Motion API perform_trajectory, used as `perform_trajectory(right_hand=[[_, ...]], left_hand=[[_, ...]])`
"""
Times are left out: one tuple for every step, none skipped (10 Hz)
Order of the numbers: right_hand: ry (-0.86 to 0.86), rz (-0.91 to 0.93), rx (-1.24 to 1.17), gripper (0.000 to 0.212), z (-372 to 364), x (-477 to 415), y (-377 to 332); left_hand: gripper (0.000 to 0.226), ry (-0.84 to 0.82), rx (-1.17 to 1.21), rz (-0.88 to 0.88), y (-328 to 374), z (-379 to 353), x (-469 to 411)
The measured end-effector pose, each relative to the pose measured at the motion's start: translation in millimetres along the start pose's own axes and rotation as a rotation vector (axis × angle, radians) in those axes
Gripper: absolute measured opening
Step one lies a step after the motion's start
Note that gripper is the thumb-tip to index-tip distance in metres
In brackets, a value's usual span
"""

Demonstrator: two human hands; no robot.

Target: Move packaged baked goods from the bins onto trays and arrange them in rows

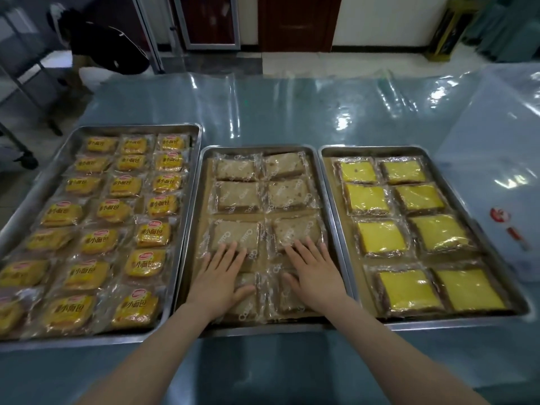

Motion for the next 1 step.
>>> perform_trajectory(right_hand=[[0.026,-0.009,-0.054,0.062,5.5,-2.2,-5.9]], left_hand=[[0.088,0.003,0.022,-0.03,0.8,6.9,4.3]])
Point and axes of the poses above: each hand's wrist, its own x-axis away from the middle knuckle, its own z-axis out of the back of the hand, y = z × x, the point moved 6 cm from there along -x, towards the middle knuckle, and after that the axes turned 2 degrees about x, right-handed, at the moved point
